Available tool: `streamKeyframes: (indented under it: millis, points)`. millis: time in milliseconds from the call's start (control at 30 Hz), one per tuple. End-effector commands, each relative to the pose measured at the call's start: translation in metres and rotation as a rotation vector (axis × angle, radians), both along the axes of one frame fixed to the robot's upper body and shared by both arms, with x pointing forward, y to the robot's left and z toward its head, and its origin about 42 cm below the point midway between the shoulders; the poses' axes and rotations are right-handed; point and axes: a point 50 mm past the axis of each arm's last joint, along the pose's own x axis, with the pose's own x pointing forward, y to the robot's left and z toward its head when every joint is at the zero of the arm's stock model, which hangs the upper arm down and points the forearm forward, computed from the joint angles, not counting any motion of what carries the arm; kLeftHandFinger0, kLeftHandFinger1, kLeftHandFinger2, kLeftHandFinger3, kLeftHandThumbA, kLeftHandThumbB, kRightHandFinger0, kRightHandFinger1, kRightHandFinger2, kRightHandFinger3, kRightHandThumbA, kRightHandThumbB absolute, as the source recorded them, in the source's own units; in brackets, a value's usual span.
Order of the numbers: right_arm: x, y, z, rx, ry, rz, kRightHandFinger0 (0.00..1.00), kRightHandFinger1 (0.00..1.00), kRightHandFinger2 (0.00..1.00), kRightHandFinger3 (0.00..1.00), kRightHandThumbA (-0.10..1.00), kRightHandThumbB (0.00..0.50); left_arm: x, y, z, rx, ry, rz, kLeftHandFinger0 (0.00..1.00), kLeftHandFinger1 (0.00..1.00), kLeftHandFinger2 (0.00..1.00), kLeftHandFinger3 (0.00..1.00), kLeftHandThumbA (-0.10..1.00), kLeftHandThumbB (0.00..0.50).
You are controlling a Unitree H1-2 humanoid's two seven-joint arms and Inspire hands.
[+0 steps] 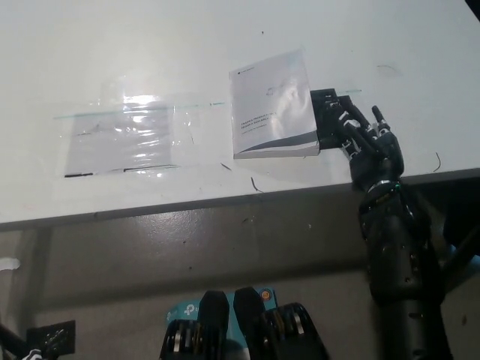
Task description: The robot uses its right hand to slide under the cover of the book kept in the middle of the desk and open it
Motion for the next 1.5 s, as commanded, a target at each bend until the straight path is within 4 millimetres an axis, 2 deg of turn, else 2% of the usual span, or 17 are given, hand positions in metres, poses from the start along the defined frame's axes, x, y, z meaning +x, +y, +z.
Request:
streamKeyframes:
  millis: [0,133,300,333,367,467,533,567,733,833,900,933,1067,1200,1333,1433,1467]
  points:
    - [0.021,0.005,0.040,-0.044,-0.140,0.013,0.52,0.65,0.76,0.98,1.00,0.210,-0.003,0.008,0.004,0.029,-0.034,0.012,0.77,0.68,0.73,0.79,0.89,0.193]
    - [0.029,0.012,0.043,-0.045,-0.138,0.019,0.51,0.63,0.73,0.95,1.00,0.214,-0.004,0.010,0.005,0.031,-0.023,0.018,0.76,0.68,0.72,0.80,0.89,0.207]
    - [0.030,0.028,0.046,-0.054,-0.145,0.062,0.60,0.68,0.74,0.99,1.00,0.199,-0.004,0.010,0.004,0.031,-0.017,0.020,0.74,0.68,0.72,0.80,0.90,0.207]
    - [0.031,0.030,0.047,-0.051,-0.147,0.067,0.60,0.69,0.76,0.99,1.00,0.202,-0.004,0.010,0.004,0.035,-0.022,0.017,0.75,0.69,0.72,0.81,0.91,0.203]
    - [0.030,0.029,0.047,-0.049,-0.147,0.065,0.53,0.64,0.73,0.95,1.00,0.189,-0.004,0.009,0.003,0.038,-0.023,0.013,0.75,0.69,0.73,0.81,0.92,0.201]
    - [0.033,0.042,0.056,-0.053,-0.154,0.078,0.54,0.68,0.77,0.95,1.00,0.171,-0.004,0.009,0.006,0.038,-0.021,0.026,0.78,0.71,0.76,0.82,0.91,0.180]
    - [0.033,0.044,0.058,-0.058,-0.156,0.082,0.55,0.68,0.77,0.95,1.00,0.180,-0.002,0.009,0.007,0.041,-0.023,0.022,0.78,0.72,0.77,0.83,0.91,0.181]
    - [0.033,0.050,0.058,-0.082,-0.154,0.096,0.59,0.69,0.75,0.96,1.00,0.202,-0.001,0.009,0.006,0.036,-0.027,0.018,0.77,0.70,0.73,0.81,0.90,0.197]
    - [0.035,0.059,0.055,-0.100,-0.154,0.116,0.53,0.63,0.71,0.96,1.00,0.209,0.003,0.008,0.007,0.037,-0.031,0.006,0.76,0.67,0.69,0.79,0.89,0.206]
    - [0.036,0.063,0.054,-0.100,-0.153,0.121,0.55,0.63,0.72,0.95,1.00,0.215,0.007,0.008,0.009,0.043,-0.025,0.010,0.77,0.68,0.70,0.78,0.89,0.202]
    - [0.034,0.067,0.050,-0.106,-0.143,0.133,0.50,0.62,0.72,0.94,1.00,0.228,0.009,0.008,0.010,0.037,-0.033,0.011,0.76,0.68,0.70,0.78,0.89,0.204]
    - [0.033,0.073,0.044,-0.092,-0.127,0.143,0.43,0.60,0.73,0.94,1.00,0.222,0.009,0.009,0.010,0.039,-0.035,0.010,0.76,0.68,0.69,0.78,0.89,0.200]
    - [0.031,0.078,0.036,-0.097,-0.107,0.153,0.48,0.60,0.73,0.94,1.00,0.201,0.012,0.008,0.012,0.044,-0.038,0.005,0.78,0.68,0.69,0.78,0.89,0.181]
    - [0.026,0.088,0.030,-0.089,-0.104,0.166,0.52,0.64,0.77,0.97,1.00,0.218,0.013,0.008,0.013,0.036,-0.028,0.009,0.78,0.68,0.72,0.79,0.89,0.177]
    - [0.025,0.096,0.027,-0.081,-0.096,0.170,0.44,0.57,0.68,0.95,1.00,0.249,0.011,0.007,0.011,0.047,-0.022,0.000,0.76,0.67,0.73,0.80,0.90,0.175]
    - [0.024,0.102,0.031,-0.068,-0.094,0.172,0.39,0.51,0.64,0.92,1.00,0.222,0.009,0.006,0.010,0.047,-0.017,0.003,0.77,0.67,0.73,0.80,0.89,0.169]
    - [0.024,0.102,0.032,-0.068,-0.096,0.174,0.39,0.53,0.66,0.92,1.00,0.216,0.008,0.006,0.011,0.042,-0.021,-0.001,0.79,0.69,0.75,0.81,0.89,0.159]
